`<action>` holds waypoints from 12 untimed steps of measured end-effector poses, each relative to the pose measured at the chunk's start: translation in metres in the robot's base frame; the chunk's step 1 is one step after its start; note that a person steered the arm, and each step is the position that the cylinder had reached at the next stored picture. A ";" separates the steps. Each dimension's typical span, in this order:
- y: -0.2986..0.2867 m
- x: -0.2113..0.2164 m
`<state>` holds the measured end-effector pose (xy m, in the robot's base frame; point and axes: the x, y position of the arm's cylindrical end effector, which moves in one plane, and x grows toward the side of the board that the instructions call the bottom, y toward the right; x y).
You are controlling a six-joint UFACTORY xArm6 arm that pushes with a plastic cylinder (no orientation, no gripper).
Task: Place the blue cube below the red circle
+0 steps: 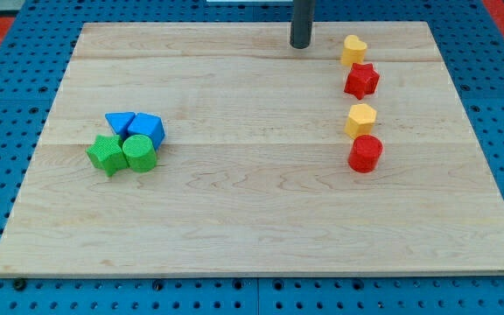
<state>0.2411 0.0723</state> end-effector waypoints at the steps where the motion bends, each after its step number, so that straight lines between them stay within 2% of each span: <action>1: 0.000 0.000; 5: -0.017 0.005; 6: -0.073 0.008; 7: -0.100 0.013; 8: -0.099 0.033; 9: -0.098 0.092; 10: -0.115 0.111; 11: -0.207 0.121; 12: -0.255 0.132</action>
<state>0.3729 -0.1828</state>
